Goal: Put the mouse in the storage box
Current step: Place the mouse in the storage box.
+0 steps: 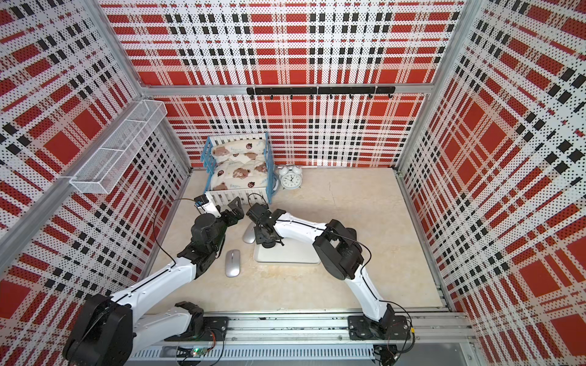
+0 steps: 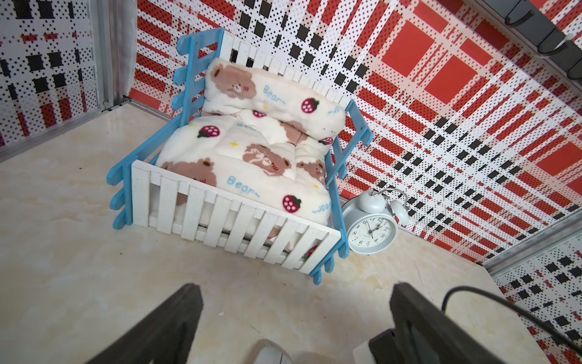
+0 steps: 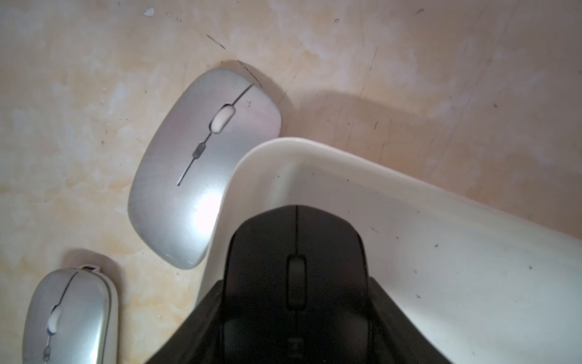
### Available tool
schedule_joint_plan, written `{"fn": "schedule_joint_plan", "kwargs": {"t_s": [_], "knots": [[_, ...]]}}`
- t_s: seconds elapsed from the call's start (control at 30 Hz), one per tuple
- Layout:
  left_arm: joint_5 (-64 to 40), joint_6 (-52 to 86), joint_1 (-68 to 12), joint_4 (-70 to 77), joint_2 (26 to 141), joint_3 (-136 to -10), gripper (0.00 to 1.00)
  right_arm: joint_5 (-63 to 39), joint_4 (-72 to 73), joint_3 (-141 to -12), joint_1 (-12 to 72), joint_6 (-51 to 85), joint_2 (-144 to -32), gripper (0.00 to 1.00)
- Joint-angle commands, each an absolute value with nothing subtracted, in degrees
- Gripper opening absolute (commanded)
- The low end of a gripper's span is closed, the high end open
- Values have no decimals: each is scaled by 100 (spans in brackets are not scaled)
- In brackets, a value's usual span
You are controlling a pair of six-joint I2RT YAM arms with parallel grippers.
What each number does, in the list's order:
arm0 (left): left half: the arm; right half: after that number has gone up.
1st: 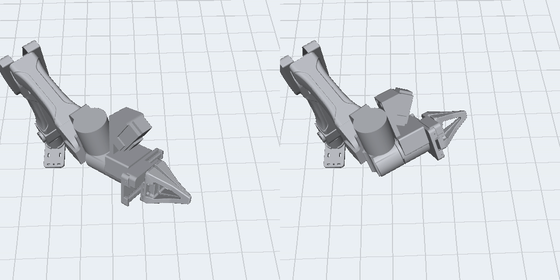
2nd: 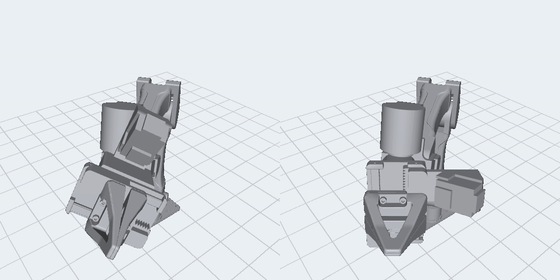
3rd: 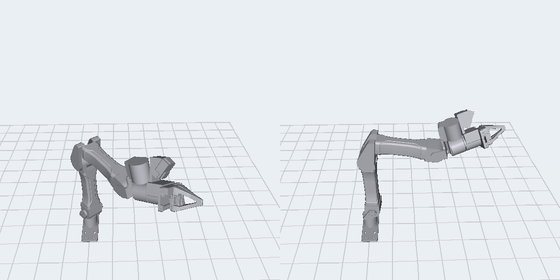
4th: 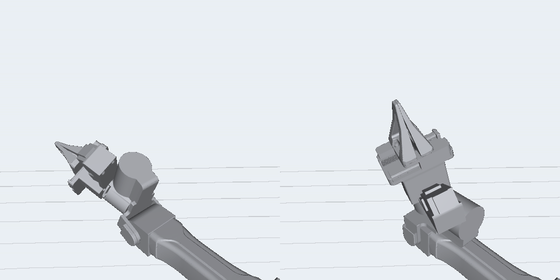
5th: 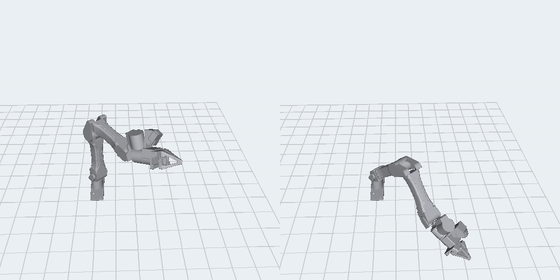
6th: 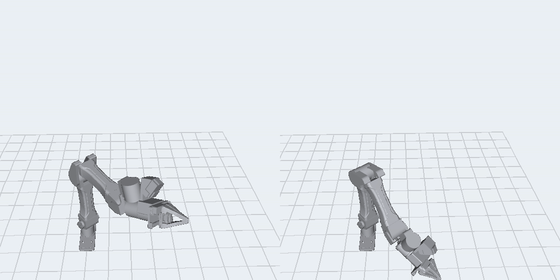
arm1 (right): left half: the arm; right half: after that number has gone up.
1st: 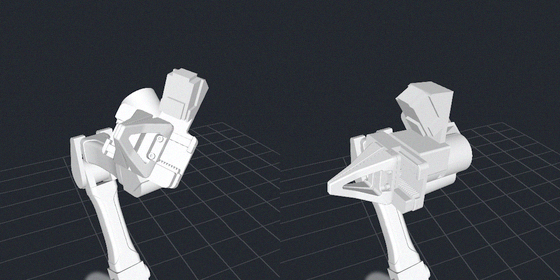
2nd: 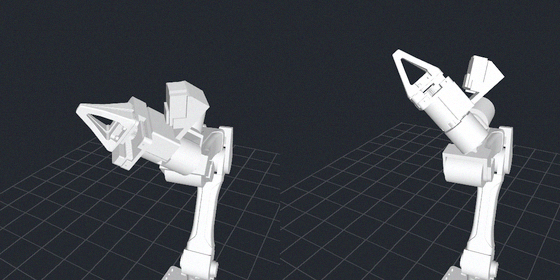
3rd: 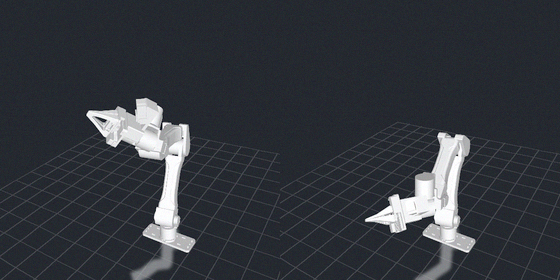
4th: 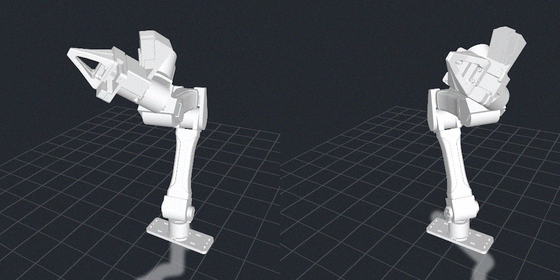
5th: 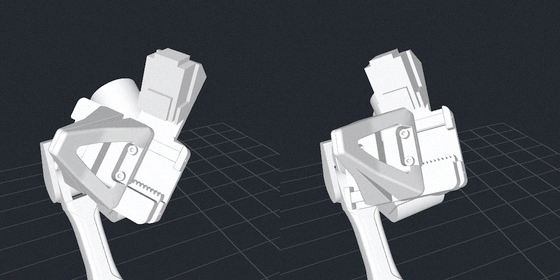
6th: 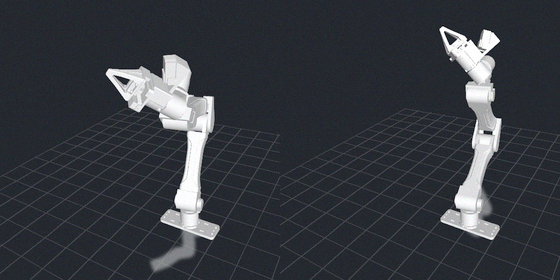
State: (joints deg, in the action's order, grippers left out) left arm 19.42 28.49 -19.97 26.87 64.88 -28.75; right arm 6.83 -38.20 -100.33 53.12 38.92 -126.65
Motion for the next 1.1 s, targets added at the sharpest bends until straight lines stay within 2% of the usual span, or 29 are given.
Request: {"fn": "schedule_joint_plan", "kwargs": {"t_s": [0.0,0.2,0.67,1.07], "knots": [[2004,2821,-2004,2663,6418,-2813,99,721,-3955,-10020,5339,3925,-12717,47],[1960,2874,-2013,2666,6507,-2856,99,634,-3957,-10065,5328,3901,-12798,48],[1989,2857,-2013,2663,6445,-2761,99,313,-3900,-10104,5248,3872,-12929,64],[2022,2813,-2013,2654,6354,-2718,99,118,-3778,-10035,5188,3876,-12723,73]]}}
